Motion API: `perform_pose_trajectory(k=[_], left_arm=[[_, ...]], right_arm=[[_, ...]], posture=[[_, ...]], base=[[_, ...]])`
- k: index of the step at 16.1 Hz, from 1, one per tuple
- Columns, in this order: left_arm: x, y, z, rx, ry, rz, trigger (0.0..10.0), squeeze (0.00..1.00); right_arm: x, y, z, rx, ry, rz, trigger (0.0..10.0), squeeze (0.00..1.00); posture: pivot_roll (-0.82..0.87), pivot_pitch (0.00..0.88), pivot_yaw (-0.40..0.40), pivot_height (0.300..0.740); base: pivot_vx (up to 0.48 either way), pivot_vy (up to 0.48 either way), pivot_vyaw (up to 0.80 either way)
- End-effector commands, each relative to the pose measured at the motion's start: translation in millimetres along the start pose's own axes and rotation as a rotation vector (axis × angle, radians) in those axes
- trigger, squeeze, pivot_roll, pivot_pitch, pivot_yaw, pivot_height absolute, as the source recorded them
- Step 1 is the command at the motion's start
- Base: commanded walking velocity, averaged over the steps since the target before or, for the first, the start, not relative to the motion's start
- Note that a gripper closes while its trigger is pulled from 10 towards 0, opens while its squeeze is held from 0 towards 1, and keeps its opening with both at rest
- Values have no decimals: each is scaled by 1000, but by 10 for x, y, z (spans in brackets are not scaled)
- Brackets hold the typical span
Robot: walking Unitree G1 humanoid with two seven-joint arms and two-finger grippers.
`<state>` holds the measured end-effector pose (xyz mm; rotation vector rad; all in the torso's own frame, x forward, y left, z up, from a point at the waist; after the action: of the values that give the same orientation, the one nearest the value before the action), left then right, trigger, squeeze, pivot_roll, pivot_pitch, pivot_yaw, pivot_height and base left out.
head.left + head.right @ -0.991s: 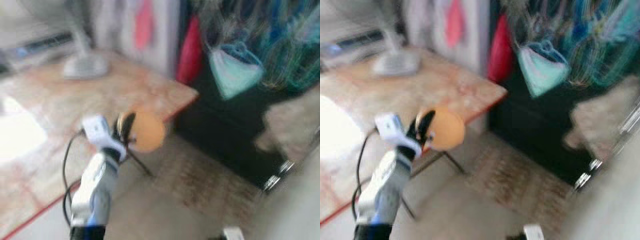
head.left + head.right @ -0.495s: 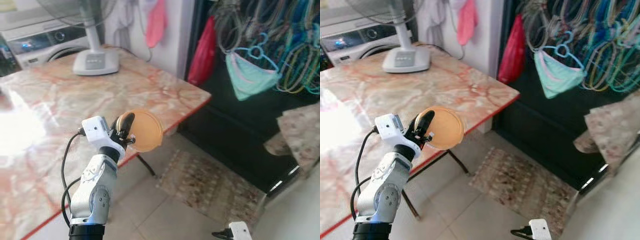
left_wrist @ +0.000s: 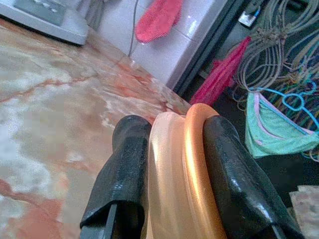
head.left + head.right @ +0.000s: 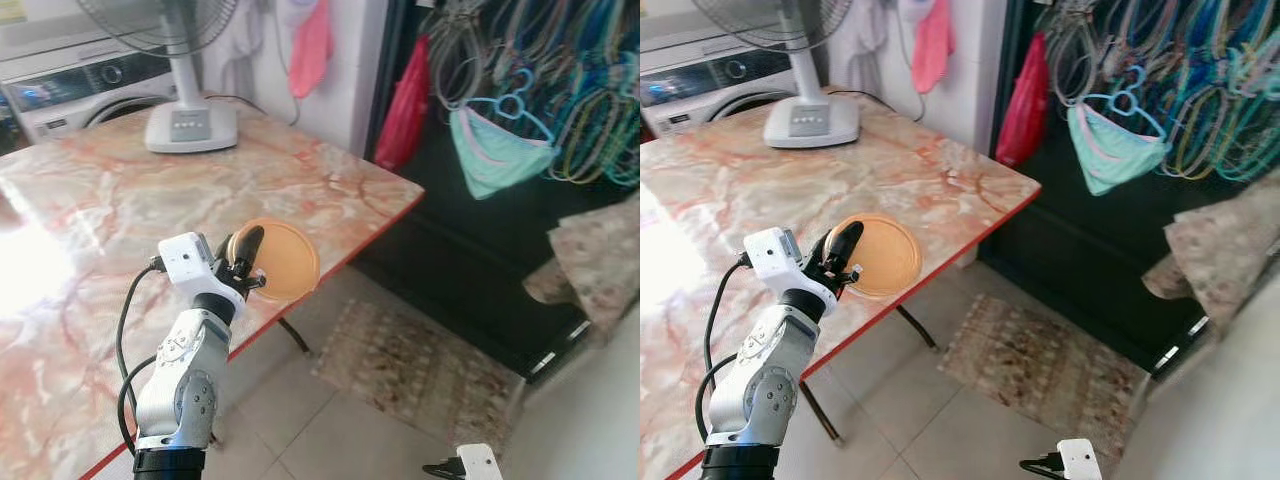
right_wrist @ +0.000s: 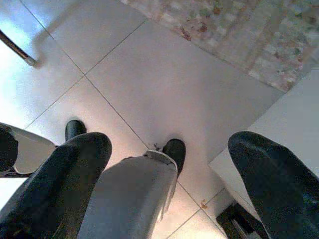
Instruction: Restocking fridge
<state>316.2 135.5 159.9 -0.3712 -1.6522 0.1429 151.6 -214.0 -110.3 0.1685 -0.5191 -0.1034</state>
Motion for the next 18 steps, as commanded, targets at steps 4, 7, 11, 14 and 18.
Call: perform_pose_trajectory(k=[4, 7, 11, 14, 18], left_arm=[[37, -62, -13, -25, -9, -8, 10000, 0], [36, -68, -13, -27, -9, -6, 10000, 0], [33, -71, -12, -27, -9, -12, 10000, 0], [31, -70, -5, -28, -10, -15, 10000, 0], [37, -78, -7, -34, -12, -16, 10000, 0]], right_arm=[[23, -37, 7, -26, -17, -6, 10000, 0], [23, -41, 8, -30, -16, -4, 10000, 0], [20, -46, 9, -35, -15, -3, 10000, 0], [13, -51, 10, -41, -15, -2, 10000, 0], [-2, -67, 12, -59, 1, 7, 10000, 0]], posture=[[-36, 8, -5, 740], [-36, 9, -6, 740], [-36, 9, -6, 740], [-35, 7, -5, 740], [-35, 6, -4, 740]], base=[[0, 354, 0], [0, 407, 0], [0, 257, 0], [0, 0, 0], [0, 0, -400]])
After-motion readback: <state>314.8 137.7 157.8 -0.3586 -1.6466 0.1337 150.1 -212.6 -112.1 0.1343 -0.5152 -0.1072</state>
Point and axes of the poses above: a point about 5 cm out from each wrist's last joint towards the gripper, its own z axis pointing back from the gripper into the wrist, its own x axis along the axis of the wrist's last joint, y = z × x, the point moved 2 cm from there along -z, pointing out of the wrist towards the gripper, and after that the axes turned 8 degrees about -z, right-handed, at the moved point
